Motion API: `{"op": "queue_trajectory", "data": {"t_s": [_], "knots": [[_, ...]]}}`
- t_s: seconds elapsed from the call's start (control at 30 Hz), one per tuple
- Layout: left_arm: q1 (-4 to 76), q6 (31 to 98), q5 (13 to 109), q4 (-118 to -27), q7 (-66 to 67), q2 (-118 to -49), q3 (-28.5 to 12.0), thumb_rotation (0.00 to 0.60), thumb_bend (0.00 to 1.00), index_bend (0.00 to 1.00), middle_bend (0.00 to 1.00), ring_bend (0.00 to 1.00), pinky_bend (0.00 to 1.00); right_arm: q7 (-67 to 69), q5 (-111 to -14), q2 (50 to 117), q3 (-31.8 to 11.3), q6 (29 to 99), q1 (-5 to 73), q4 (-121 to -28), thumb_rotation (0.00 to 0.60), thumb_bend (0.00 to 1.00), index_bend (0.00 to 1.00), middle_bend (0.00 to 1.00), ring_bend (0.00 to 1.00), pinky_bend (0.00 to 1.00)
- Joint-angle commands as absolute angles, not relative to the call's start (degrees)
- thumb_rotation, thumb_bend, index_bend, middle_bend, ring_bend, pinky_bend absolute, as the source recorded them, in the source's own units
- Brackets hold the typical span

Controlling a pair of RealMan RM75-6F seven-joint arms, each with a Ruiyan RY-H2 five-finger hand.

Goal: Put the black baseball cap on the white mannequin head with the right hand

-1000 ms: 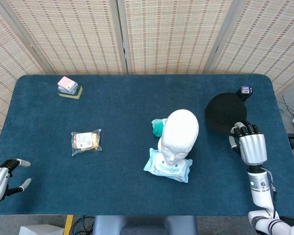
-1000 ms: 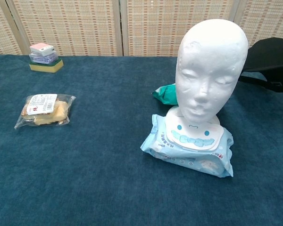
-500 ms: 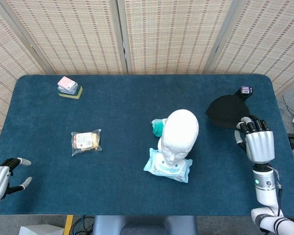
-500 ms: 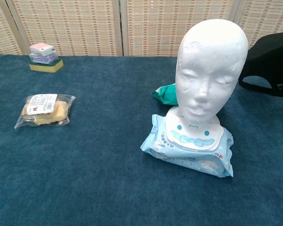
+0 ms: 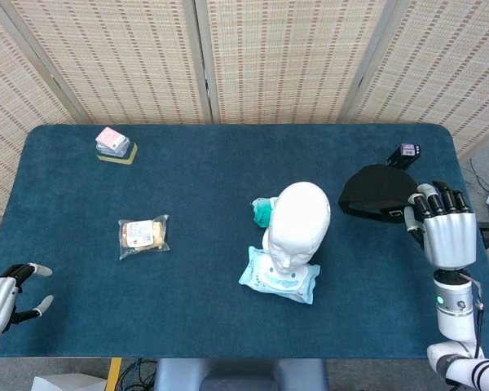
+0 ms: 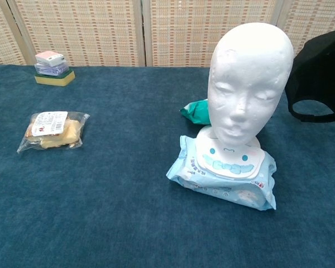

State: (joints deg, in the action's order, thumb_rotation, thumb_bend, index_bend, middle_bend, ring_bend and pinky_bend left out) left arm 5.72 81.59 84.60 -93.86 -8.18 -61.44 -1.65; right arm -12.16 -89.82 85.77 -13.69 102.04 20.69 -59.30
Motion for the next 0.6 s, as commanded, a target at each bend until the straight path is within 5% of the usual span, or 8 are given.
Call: {"op": "queue_trajectory", "data": {"t_s": [0.03, 0.6], "knots": [[5.78, 81.49, 84.50, -93.78, -8.20, -61.46, -1.70, 0.600, 0.22, 0.38, 0.41, 0.30, 0.51, -12.74, -90.05, 85.32, -13.98, 102.38, 20.76, -59.87, 0.600, 0.44, 0.80, 0.44, 0.30, 0.44], [5.23, 82.20, 85.22, -93.42, -8.78, -61.33, -1.32, 0.600, 0.22, 0.38, 0.41, 0.30, 0.51, -21.60, -93.13, 79.16, -17.65, 103.09, 24.19, -69.48, 0.600, 0.44, 0.80, 0.44, 0.30, 0.44]]}}
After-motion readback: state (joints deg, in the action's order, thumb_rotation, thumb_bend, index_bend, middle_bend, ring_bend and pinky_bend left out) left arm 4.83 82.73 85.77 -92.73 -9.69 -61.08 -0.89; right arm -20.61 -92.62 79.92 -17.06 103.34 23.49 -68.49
